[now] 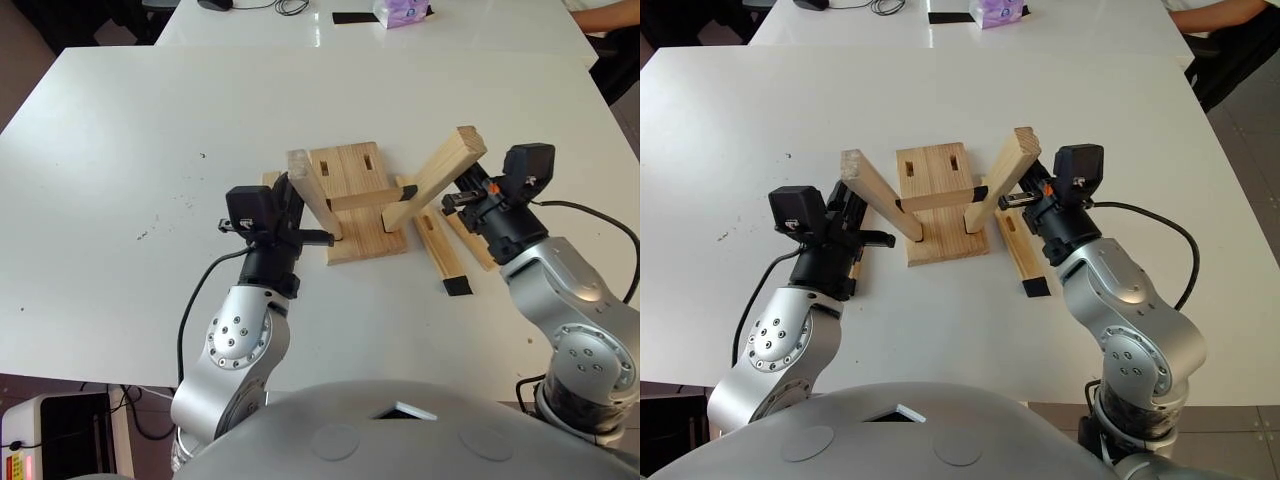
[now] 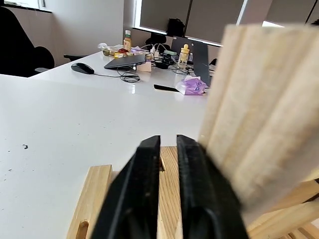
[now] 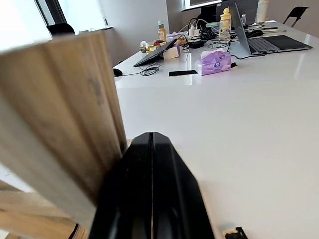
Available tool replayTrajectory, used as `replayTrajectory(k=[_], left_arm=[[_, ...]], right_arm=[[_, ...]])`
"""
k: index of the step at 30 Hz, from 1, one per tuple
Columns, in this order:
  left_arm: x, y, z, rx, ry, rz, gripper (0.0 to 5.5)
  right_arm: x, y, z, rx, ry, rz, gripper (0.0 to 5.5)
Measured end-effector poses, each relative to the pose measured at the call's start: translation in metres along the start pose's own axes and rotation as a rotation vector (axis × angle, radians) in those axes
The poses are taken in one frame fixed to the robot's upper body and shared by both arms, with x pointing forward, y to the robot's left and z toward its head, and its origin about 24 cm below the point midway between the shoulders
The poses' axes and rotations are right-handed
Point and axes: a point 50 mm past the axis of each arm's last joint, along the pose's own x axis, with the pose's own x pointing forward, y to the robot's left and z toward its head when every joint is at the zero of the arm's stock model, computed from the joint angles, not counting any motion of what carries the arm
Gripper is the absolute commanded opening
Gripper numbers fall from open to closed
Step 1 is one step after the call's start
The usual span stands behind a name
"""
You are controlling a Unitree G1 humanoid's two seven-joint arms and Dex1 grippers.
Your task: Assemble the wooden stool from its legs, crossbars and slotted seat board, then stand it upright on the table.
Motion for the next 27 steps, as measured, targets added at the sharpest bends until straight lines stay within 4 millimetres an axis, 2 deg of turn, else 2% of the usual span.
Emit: replayTrajectory(k=[2,4,6,7,9,12,13,15,16,20,24,27], left_arm=[[0.005,0.013,-0.004,-0.007,0.011,0.069,0.03],[0.005,0.038,-0.003,-0.015,-0.008,0.258,0.03],[-0.008,0.064,-0.005,0.036,0.006,0.463,0.03],[-0.016,0.070,-0.008,0.059,0.031,0.509,0.03],[-0.024,0.067,-0.007,0.065,0.037,0.511,0.03],[-0.018,0.062,0.000,0.061,-0.010,0.465,0.03],[-0.009,0.057,0.003,0.044,-0.034,0.397,0.03],[0.009,0.027,0.006,0.005,-0.051,0.122,0.03],[0.012,0.021,0.008,0.012,-0.054,0.080,0.03],[0.010,0.005,0.000,0.016,0.002,-0.055,0.03],[0.008,0.004,-0.002,0.008,0.017,-0.129,0.03],[0.009,0.009,-0.003,-0.001,0.014,-0.136,0.03]], right_arm=[[0.002,0.009,-0.004,0.003,0.017,0.061,0.00],[0.004,0.000,-0.003,-0.002,0.003,0.008,0.00],[0.001,-0.037,0.004,-0.040,-0.043,-0.228,0.00],[-0.003,-0.053,0.008,-0.065,-0.057,-0.325,0.00],[-0.004,-0.058,0.013,-0.070,-0.084,-0.356,0.00],[0.003,-0.039,0.011,-0.020,-0.090,-0.266,0.00],[0.007,-0.019,0.006,0.016,-0.072,-0.162,0.00],[0.010,0.023,0.001,0.049,-0.043,0.084,0.00],[0.009,0.024,0.002,0.032,-0.051,0.072,0.00],[0.010,0.006,0.001,-0.020,-0.047,-0.054,0.00],[0.015,-0.002,-0.004,-0.037,-0.032,-0.072,0.00],[0.019,-0.007,-0.008,-0.052,-0.020,-0.020,0.00]])
